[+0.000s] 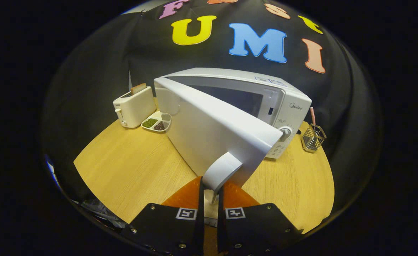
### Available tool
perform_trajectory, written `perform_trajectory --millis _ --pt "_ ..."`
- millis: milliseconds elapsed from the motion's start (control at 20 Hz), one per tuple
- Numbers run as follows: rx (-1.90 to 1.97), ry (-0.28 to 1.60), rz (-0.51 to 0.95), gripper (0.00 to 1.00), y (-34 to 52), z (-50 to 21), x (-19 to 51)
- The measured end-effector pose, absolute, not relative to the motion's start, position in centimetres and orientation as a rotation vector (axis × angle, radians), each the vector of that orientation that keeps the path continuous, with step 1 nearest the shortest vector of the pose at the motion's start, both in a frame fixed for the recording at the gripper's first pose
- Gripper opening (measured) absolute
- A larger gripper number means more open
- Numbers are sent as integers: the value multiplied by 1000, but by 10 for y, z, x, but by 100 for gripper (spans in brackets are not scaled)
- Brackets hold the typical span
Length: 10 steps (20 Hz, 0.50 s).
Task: Open the microwave, put the food inside, and close the microwave door.
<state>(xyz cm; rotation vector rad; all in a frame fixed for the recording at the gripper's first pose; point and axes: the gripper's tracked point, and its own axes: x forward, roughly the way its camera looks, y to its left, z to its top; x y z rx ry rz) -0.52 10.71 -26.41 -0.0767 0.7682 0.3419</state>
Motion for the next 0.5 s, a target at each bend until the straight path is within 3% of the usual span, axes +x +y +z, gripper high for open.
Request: perform_trajectory --millis 350,400,500 --pt "-125 774 382 20 136 -260 -41" --pt "-121 783 380 33 139 -259 -47" --pt "-115 794 378 33 143 -261 -53"
